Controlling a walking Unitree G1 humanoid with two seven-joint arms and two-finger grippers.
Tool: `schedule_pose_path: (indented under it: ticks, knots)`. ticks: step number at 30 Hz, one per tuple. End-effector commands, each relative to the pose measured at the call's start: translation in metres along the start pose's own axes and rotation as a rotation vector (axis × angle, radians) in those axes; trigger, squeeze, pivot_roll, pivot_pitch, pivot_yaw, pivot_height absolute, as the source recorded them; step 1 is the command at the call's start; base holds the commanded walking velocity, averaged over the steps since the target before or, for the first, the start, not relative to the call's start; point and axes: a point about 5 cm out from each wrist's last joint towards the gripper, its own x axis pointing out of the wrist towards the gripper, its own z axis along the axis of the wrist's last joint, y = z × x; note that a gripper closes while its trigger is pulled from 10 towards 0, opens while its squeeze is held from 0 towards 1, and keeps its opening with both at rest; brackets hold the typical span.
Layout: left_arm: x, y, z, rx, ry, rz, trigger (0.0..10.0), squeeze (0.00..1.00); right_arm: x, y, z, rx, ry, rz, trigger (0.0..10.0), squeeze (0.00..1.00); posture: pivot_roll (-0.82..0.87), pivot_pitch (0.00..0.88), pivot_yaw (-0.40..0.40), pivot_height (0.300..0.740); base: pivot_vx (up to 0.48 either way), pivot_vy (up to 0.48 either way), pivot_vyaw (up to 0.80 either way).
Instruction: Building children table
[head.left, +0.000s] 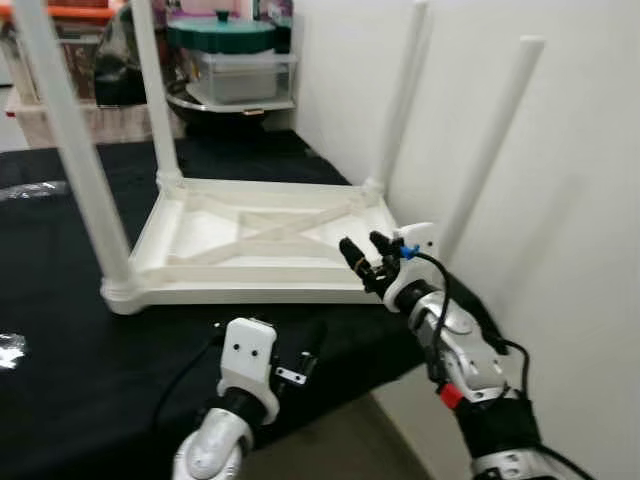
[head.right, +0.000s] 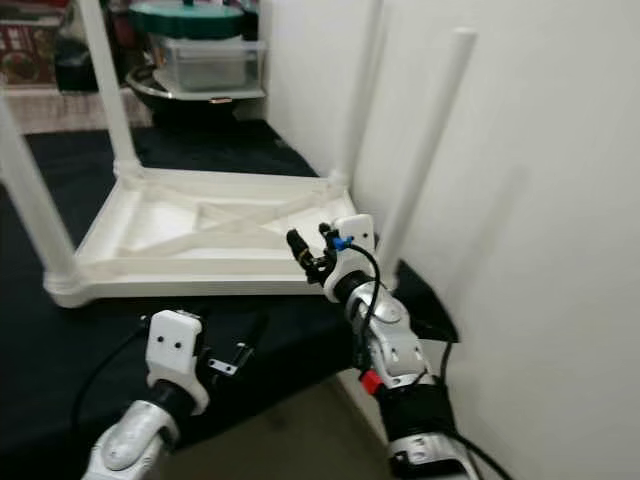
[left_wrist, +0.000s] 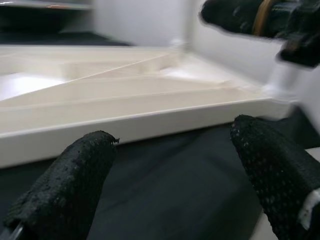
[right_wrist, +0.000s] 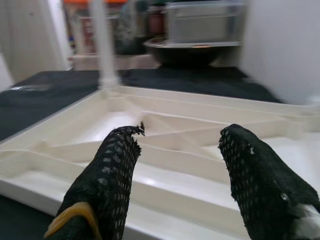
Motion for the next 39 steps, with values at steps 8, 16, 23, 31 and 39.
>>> schedule_pose_path:
  ticks: [8,16,23,31,39]
  knots:
    - [0.001,-0.002,-0.003,0.001,0.02,-0.007,10.0,0.0,0.004,-0.008,0.005,-0.012,-0.023,-0.017,10.0,0.0,0.08,0.017,-0.128,0.74,0.0,0.475,0.0]
    - [0.0,-0.005,-0.003,0.007,0.018,-0.027,10.0,0.0,0.0,-0.016,0.004,-0.018,-0.023,-0.045,10.0,0.0,0.08,0.011,-0.124,0.74,0.0,0.479,0.0]
    - [-0.001,-0.008,-0.003,0.05,0.014,-0.052,10.0,0.0,0.0,-0.034,0.01,-0.058,-0.031,-0.108,10.0,0.0,0.08,0.007,-0.122,0.74,0.0,0.0,0.0]
    - [-0.002,-0.008,-0.003,0.048,0.013,-0.052,10.0,0.0,-0.008,-0.066,0.016,-0.051,-0.014,-0.127,10.0,0.0,0.08,0.001,-0.123,0.74,0.0,0.0,0.0]
    - [-0.003,-0.01,-0.003,0.048,0.01,-0.057,10.0,0.0,-0.029,-0.1,0.025,0.024,0.046,0.027,10.0,0.0,0.08,0.003,-0.119,0.74,0.0,0.0,0.0]
